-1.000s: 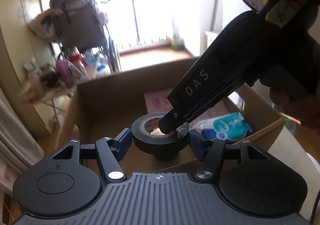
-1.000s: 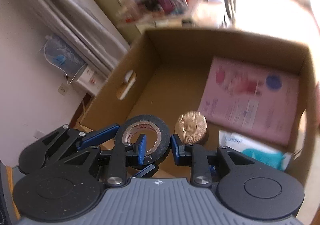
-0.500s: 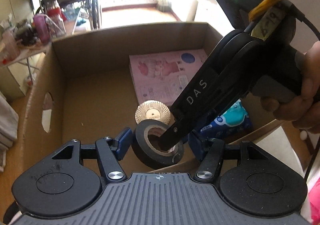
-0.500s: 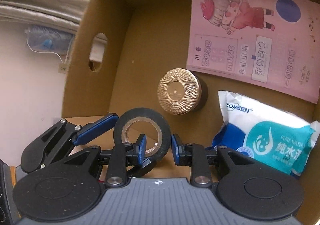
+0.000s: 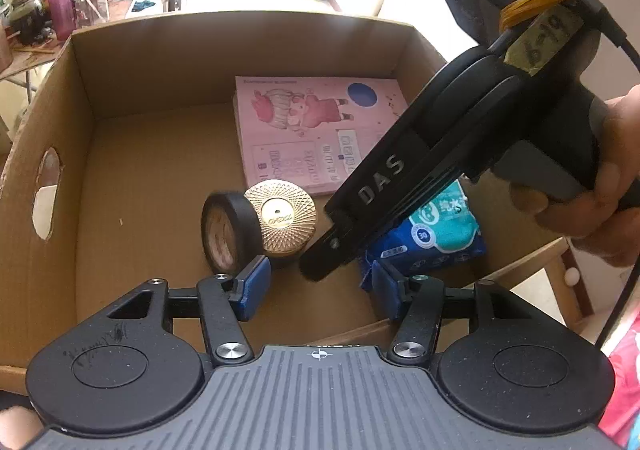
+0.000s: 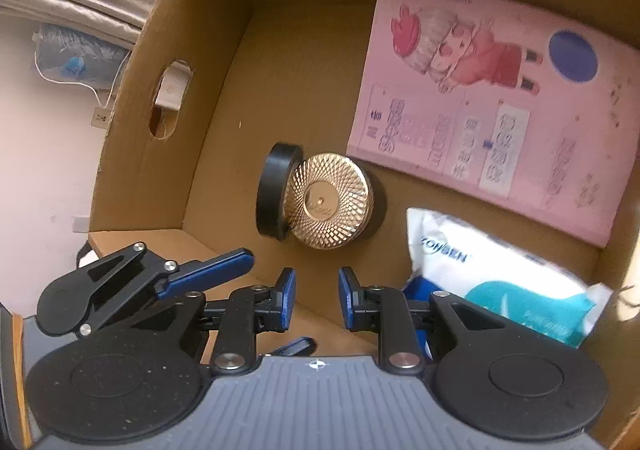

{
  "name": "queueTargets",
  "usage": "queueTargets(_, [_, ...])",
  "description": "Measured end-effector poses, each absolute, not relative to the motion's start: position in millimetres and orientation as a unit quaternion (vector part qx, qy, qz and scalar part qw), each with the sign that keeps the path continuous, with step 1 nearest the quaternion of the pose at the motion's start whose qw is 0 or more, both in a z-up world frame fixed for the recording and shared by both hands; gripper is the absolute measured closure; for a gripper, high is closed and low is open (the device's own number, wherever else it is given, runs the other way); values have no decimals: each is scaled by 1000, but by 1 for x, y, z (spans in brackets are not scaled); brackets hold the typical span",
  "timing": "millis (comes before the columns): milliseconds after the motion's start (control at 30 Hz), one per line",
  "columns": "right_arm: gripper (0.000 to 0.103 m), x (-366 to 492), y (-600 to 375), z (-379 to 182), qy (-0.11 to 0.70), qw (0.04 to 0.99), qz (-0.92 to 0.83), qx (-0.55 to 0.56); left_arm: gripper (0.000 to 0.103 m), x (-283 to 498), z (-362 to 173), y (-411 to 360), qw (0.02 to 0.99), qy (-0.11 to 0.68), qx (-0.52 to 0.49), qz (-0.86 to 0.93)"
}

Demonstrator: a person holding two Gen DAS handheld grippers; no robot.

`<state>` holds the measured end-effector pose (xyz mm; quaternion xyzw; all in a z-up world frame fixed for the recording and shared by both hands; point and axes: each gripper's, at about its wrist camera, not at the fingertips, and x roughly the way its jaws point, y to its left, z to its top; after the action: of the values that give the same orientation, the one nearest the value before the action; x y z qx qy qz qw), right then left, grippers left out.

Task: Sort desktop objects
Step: 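Lift the tape roll with the right gripper and carry it over the box, then lower the tape roll beside the gold jar and open the right gripper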

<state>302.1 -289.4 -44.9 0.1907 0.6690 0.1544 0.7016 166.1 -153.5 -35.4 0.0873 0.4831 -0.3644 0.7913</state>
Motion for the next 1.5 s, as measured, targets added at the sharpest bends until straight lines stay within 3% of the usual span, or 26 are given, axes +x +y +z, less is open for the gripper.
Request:
queueTargets(567, [75, 321, -304, -16, 604, 765, 131, 180, 40, 164, -30, -133, 816, 460, 94, -337])
queueTargets(633, [72, 332, -306, -16, 604, 764, 128, 190, 40, 165, -29, -129, 820, 457, 84, -333])
queueTargets(700, [58, 339, -305, -18, 604, 765, 118, 192, 39, 165, -29, -125, 824, 454, 75, -331])
queueTargets(733, [56, 343, -303, -20, 603, 767, 114, 188, 39, 165, -28, -123, 826, 451, 72, -329])
queueTargets(1033, [56, 374, -271, -48, 619, 764, 110, 144, 38, 166, -28, -112, 836, 443, 66, -317])
queueTargets(1500, [80, 366, -229, -50, 610, 777, 148, 41, 36, 159, -20, -94, 848, 425, 37, -315])
